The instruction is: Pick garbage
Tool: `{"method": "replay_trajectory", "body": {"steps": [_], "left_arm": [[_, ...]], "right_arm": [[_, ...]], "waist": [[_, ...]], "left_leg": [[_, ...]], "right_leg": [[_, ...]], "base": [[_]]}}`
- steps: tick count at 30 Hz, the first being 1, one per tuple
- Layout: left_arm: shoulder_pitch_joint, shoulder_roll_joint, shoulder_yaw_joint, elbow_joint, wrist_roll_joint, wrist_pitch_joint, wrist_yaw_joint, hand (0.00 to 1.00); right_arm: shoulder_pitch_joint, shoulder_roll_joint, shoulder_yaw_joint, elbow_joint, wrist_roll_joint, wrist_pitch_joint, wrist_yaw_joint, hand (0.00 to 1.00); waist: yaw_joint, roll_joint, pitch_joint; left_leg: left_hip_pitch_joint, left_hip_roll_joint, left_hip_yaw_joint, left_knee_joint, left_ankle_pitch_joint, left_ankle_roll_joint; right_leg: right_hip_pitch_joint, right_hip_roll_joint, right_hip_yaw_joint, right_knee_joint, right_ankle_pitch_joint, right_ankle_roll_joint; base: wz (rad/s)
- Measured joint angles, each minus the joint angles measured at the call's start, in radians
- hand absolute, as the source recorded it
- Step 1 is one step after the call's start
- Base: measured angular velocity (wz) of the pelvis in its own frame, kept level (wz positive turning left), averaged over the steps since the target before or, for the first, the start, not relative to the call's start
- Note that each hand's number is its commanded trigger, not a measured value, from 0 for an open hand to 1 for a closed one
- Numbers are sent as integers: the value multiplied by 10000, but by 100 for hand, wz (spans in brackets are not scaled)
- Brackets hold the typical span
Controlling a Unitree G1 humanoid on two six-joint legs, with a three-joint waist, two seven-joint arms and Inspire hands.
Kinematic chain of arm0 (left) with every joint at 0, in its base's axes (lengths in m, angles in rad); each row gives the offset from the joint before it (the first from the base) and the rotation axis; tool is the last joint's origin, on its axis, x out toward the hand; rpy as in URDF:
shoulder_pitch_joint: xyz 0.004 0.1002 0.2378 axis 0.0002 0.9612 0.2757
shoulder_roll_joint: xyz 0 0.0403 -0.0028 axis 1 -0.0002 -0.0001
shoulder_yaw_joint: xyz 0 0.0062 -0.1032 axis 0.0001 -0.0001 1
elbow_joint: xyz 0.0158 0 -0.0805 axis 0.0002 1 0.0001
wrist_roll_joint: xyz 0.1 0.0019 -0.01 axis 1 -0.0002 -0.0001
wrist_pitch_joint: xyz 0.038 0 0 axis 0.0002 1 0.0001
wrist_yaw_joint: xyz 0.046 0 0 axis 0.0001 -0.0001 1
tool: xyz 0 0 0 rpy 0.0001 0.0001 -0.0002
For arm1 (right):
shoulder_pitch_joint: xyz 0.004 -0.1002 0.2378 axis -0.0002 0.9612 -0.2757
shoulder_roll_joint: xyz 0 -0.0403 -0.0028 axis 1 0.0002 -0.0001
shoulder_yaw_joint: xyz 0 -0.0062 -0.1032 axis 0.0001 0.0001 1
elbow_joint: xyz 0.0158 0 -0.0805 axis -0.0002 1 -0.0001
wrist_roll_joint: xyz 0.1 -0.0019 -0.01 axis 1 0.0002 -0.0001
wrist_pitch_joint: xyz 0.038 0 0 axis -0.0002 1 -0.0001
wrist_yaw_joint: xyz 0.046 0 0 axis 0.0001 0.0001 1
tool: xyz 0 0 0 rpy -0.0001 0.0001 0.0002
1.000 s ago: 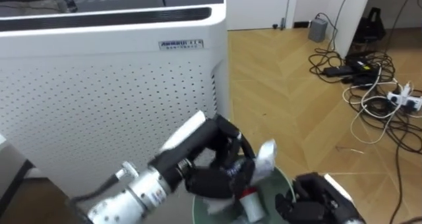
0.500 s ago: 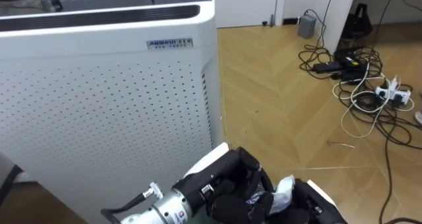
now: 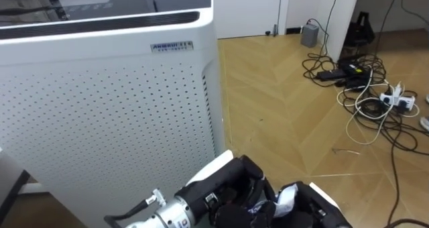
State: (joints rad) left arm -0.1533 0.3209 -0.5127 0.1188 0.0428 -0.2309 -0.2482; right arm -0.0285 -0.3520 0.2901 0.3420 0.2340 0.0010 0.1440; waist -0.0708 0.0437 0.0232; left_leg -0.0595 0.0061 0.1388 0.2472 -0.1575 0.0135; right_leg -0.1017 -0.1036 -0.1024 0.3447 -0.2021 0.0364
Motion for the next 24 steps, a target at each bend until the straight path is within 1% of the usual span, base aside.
{"method": "replay_trajectory", "body": {"steps": [5, 6, 7, 8, 11, 19, 24], "left_arm": [[4, 3, 2, 0, 106, -1, 4, 100], [4, 3, 2, 0, 107, -1, 4, 85], [4, 5, 2, 0, 106, -1, 4, 15], [4, 7, 2, 0, 106, -1, 4, 0], [4, 39, 27, -2, 174, -1, 4, 0], [8, 132, 67, -1, 324, 0, 18, 0], [14, 135, 67, -1, 386, 0, 19, 0]], "right_arm": [[0, 13, 1, 0, 8, 0, 16, 100], [0, 14, 1, 0, 8, 0, 16, 100], [0, 14, 1, 0, 9, 0, 16, 100], [0, 11, 1, 0, 9, 0, 16, 100], [0, 6, 0, 0, 9, 0, 14, 100], [0, -49, 0, -1, 17, 0, 7, 100], [0, -48, 0, -1, 18, 0, 32, 100]], "waist": [[4, -66, -8], [1, -84, -7], [2, -109, -10], [5, -133, -12], [39, -165, -9], [220, -164, -10], [228, -164, -10]], "left_leg": [[11, -14, 9, -67, 2, 1], [12, -16, 9, -69, 2, 0], [10, -16, 9, -71, 2, 0], [6, -16, 9, -71, 2, 0], [7, -19, 9, -82, 1, 0], [23, -19, 8, -84, 1, 0], [23, -19, 0, -82, 2, 1]], "right_leg": [[-2, 6, 89, -7, -1, -2], [-4, 7, 100, -4, -1, -2], [-3, 7, 102, -9, -1, -1], [-4, 7, 103, -6, -1, -1], [-33, 10, 135, -23, -2, 0], [-32, 12, 153, -44, -2, 1], [-33, 13, 153, -37, -3, 2]], "base": [[-5], [-3], [0], [0], [0], [0], [0]]}}
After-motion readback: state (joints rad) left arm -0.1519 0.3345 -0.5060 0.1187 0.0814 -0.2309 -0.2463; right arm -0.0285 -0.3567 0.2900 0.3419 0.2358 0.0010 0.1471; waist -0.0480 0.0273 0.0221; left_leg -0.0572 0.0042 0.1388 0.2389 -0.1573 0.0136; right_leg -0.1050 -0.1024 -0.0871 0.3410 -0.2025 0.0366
